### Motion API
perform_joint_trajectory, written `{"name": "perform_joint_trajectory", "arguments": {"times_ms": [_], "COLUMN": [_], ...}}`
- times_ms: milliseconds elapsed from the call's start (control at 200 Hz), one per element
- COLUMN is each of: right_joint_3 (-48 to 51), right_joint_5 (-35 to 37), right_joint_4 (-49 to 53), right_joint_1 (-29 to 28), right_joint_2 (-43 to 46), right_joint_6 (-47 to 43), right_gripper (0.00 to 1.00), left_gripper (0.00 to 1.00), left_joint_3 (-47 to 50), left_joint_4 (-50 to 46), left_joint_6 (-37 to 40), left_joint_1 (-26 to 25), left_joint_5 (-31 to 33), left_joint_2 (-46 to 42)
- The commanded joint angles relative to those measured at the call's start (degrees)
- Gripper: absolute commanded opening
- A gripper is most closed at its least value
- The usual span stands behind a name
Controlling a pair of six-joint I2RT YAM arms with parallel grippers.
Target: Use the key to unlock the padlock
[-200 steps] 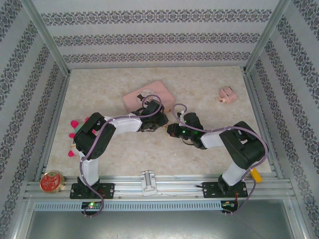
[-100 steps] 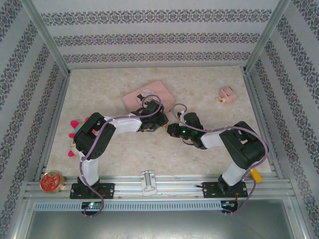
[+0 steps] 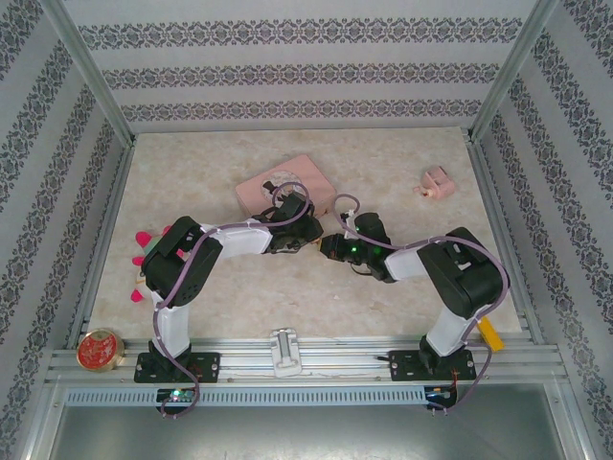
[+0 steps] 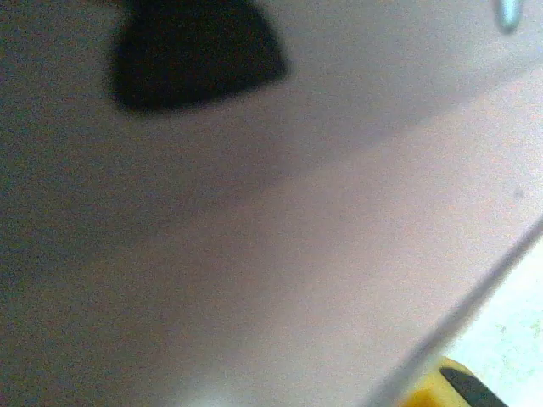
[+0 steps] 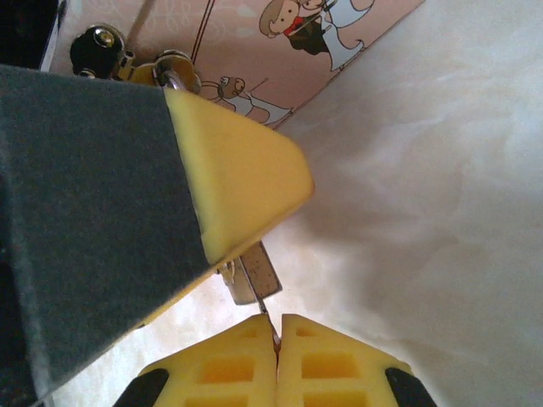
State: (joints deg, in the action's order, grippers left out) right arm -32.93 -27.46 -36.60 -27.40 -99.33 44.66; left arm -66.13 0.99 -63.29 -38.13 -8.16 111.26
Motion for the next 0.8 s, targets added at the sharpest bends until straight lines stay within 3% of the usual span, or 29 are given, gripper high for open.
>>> {"name": "perform_joint_trajectory", "arguments": {"times_ms": [0,795], "right_joint_3": [-2.9,-4.8], "right_joint_5": [0.6,2.2], "right_joint_4": [-5.3,-5.9], "right_joint_1": [0.8,1.3], "right_joint_2": [-1.1,-2.2], "right_joint_6": [0.4,3.0], "right_gripper": [0.00,0.02], "left_gripper": [0.17,0.16], "left_joint_3": [1.9,2.3], "left_joint_4": [-0.3,0.6], "left_joint_6": [-2.4,-2.6], "left_joint_1": [-0.6,-0.6], "left_joint_5": [-7.5,-8.3], "left_joint_2": [0.6,0.8]}}
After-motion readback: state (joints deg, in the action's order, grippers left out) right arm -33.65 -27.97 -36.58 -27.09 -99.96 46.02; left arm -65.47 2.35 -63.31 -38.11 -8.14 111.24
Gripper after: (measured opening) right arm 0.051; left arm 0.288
